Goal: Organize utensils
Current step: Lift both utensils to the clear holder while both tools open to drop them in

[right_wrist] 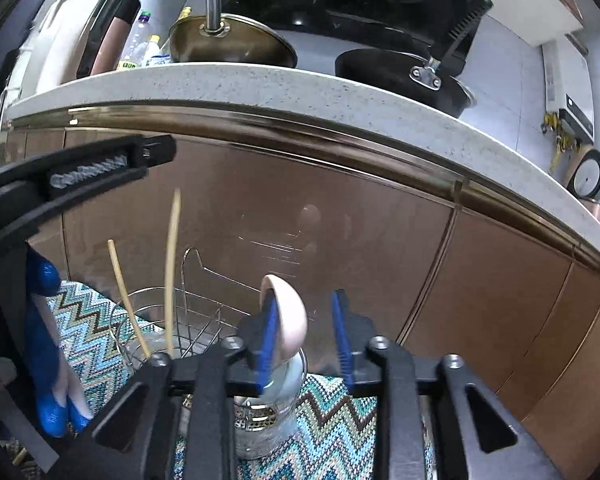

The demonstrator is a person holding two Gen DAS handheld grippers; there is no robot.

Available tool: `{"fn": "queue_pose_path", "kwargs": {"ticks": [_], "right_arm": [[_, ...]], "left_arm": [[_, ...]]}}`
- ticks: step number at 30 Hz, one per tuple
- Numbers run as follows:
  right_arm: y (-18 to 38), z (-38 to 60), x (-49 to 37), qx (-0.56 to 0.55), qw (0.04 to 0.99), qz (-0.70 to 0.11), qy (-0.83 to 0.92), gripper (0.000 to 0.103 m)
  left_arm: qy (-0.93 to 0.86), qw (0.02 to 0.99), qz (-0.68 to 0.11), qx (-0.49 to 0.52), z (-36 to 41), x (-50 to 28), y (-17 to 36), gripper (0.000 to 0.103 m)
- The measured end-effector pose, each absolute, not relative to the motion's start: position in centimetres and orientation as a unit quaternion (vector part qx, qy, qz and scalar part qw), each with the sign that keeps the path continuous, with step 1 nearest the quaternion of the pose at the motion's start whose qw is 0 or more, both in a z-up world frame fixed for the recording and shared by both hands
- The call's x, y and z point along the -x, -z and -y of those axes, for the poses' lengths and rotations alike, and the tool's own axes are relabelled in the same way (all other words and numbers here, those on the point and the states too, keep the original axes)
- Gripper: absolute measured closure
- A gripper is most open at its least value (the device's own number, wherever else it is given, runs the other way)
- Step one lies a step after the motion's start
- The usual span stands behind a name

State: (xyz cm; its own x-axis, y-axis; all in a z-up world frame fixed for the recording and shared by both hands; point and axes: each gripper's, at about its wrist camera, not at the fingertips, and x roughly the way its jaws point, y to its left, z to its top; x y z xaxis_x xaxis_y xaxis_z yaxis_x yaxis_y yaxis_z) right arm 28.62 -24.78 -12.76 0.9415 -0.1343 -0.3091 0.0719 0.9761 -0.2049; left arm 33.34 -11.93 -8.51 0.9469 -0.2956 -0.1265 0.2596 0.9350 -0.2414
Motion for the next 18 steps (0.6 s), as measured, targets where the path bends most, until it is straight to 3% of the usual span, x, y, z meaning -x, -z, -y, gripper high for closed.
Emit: {"fn": "queue_pose_path", "kwargs": {"ticks": [8,18], "right_arm": [[10.0,25.4,-25.5,0.075,0.984,-0.153,0.056,0.065],[5.4,24.7,-20.5,0.054,0.989,-0.132,0.041,0.065]], "left_arm": [[0.126,0.984,-0.074,0.097,8.4,-29.0,4.8,0.057],[0.096,0.992,-0.059,0.063,3.6,-21.6,-0.1,0.049]]}}
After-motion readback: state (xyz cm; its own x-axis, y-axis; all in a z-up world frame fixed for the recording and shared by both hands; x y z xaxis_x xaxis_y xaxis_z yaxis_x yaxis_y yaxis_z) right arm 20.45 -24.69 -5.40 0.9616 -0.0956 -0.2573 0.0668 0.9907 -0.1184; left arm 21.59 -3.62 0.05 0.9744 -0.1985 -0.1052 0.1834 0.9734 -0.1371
